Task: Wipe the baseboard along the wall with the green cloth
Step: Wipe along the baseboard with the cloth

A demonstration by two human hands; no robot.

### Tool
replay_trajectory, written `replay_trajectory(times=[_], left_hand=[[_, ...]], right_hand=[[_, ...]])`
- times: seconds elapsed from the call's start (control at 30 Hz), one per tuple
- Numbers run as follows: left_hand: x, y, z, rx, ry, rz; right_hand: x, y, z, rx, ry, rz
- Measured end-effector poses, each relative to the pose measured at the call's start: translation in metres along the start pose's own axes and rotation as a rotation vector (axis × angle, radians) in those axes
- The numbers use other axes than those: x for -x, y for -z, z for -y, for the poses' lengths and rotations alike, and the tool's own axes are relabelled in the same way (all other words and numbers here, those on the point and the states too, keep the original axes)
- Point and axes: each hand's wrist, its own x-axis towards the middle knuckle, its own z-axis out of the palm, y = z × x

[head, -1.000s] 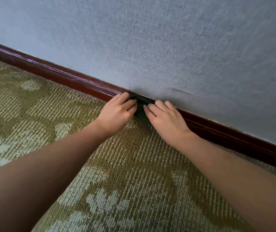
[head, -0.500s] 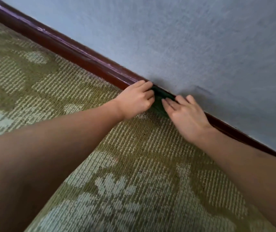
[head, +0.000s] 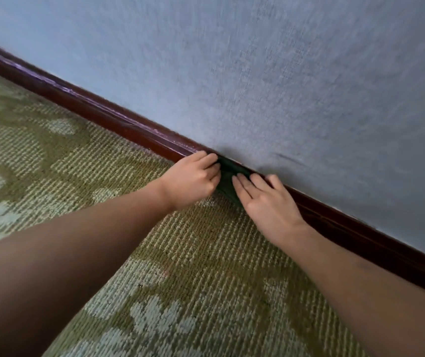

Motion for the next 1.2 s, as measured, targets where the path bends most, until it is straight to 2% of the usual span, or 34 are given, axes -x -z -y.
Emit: replay_trajectory(times=[0.1,0.2,0.33,0.43,0.63,0.8,0.9,1.03,1.2], left_hand=[[-0.003,0.014,0.003,-0.002,0.022,0.110],[-0.007,0.022,0.002,-0.032,0.135,0.218],[-0.018,0.018,-0.001,-0.033,0.241,0.394],[-0.022,0.027,-0.005,-0.018,0.280,0.439],[-0.013,0.029,-0.008,-0.111,0.246,0.322],[-0.006,0.017,0.002,-0.096,0.199,0.208],[-0.001,0.012,0.005,-0.077,0.185,0.222],[0.003,0.008,0.020,0.032,0.218,0.171],[0.015,-0.007,0.031,0.158,0.249,0.022]], right_hand=[[-0.010,0.001,-0.003,-0.069,0.040,-0.060],[-0.026,0.003,0.004,-0.157,0.058,-0.081],[-0.030,-0.001,0.004,-0.161,0.065,-0.151],[-0.029,-0.003,-0.002,-0.198,0.092,-0.189],[-0.026,-0.008,0.001,-0.222,0.055,-0.212],[-0.028,-0.012,0.006,-0.176,0.024,-0.329],[-0.036,-0.009,0.013,-0.150,0.016,-0.330],[-0.053,-0.002,0.023,-0.121,-0.023,-0.360],[-0.059,-0.001,0.016,-0.042,0.078,-0.385]])
